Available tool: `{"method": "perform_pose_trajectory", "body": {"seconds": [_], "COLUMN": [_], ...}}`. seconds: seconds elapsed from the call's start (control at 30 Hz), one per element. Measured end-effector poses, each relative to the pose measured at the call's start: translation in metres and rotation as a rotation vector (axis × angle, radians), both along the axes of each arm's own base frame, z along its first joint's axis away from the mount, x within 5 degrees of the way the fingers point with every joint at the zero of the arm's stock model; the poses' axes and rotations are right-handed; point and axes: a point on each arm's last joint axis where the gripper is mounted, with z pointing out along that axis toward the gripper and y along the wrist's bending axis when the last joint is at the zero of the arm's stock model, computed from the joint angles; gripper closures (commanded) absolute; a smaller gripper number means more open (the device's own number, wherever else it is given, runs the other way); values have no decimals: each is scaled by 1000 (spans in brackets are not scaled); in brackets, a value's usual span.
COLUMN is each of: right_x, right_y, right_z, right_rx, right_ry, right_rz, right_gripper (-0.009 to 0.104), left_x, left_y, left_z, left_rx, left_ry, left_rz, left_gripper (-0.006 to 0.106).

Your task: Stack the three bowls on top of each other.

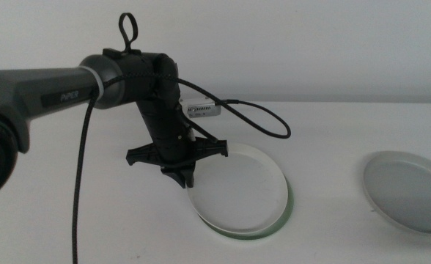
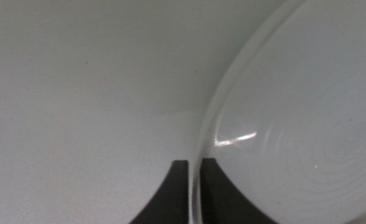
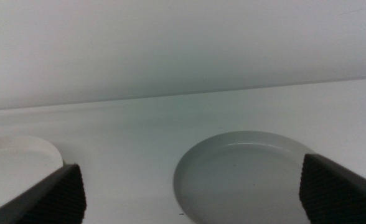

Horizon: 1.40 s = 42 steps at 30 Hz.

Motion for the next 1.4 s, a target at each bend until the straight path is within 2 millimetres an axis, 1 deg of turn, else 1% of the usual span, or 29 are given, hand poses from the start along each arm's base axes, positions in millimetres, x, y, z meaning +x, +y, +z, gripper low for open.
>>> {"method": "perform_pose_trajectory", "body": {"seconds": [0.07, 0.17, 0.23, 0.3, 0.33, 0.4, 0.47, 0.57, 0.63, 0.7, 0.73, 0.8, 0.9, 1.0, 1.07, 1.1, 1.2, 1.4], "right_x": [0, 0, 0, 0, 0, 0, 0, 0, 0, 0, 0, 0, 0, 0, 0, 0, 0, 0], "right_y": [0, 0, 0, 0, 0, 0, 0, 0, 0, 0, 0, 0, 0, 0, 0, 0, 0, 0], "right_z": [0, 0, 0, 0, 0, 0, 0, 0, 0, 0, 0, 0, 0, 0, 0, 0, 0, 0], "right_rx": [0, 0, 0, 0, 0, 0, 0, 0, 0, 0, 0, 0, 0, 0, 0, 0, 0, 0], "right_ry": [0, 0, 0, 0, 0, 0, 0, 0, 0, 0, 0, 0, 0, 0, 0, 0, 0, 0], "right_rz": [0, 0, 0, 0, 0, 0, 0, 0, 0, 0, 0, 0, 0, 0, 0, 0, 0, 0], "right_gripper": [3, 3, 3, 3, 3, 3, 3, 3, 3, 3, 3, 3, 3, 3, 3, 3, 3, 3], "left_x": [0, 0, -1, -4, -7, -14, -27, -50, -75, -109, -124, -160, -206, -243, -258, -264, -270, -269], "left_y": [0, 1, 2, 6, 8, 15, 25, 40, 52, 67, 72, 88, 106, 119, 124, 126, 128, 128], "left_z": [0, 0, 3, 17, 29, 55, 91, 145, 180, 209, 218, 233, 238, 235, 229, 225, 221, 222], "left_rx": [1, 7, 16, 30, 37, 58, 80, 76, 51, 19, 1, -38, -87, -173, -211, -222, -232, -244], "left_ry": [2, 1, -8, -32, -52, -100, -159, -303, -410, -505, -540, -614, -680, -775, -819, -833, -849, -881], "left_rz": [-3, -11, -31, -56, -71, -96, -121, -177, -225, -261, -267, -277, -283, -277, -279, -281, -285, -274], "left_gripper": [74, 47, 28, 8, 6, 7, 7, 7, 7, 7, 7, 7, 7, 7, 7, 7, 7, 7]}}
